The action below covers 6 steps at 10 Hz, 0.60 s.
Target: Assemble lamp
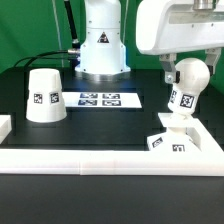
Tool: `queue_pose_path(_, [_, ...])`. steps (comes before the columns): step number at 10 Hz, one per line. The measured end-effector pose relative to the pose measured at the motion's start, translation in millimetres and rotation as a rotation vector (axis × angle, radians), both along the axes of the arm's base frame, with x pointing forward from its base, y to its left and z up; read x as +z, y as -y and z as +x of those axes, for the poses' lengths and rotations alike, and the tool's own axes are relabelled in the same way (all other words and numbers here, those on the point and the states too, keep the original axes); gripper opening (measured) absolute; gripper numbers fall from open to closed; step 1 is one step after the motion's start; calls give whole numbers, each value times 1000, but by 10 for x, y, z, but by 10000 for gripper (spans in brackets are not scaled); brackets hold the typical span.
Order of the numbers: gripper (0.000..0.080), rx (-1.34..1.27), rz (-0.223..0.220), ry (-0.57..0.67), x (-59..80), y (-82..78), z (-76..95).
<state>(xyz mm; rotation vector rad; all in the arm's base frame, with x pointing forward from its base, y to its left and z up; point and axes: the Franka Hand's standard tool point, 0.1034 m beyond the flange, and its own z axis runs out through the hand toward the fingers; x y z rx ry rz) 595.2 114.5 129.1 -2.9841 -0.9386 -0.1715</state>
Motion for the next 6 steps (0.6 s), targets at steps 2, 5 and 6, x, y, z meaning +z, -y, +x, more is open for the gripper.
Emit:
queue_pose_path(2, [608, -1, 0, 0, 0, 3, 2])
queue_pose_path(5, [574, -1, 0, 0, -1, 3, 2])
queue_pose_path(6, [574, -15, 2, 0, -1, 3, 2])
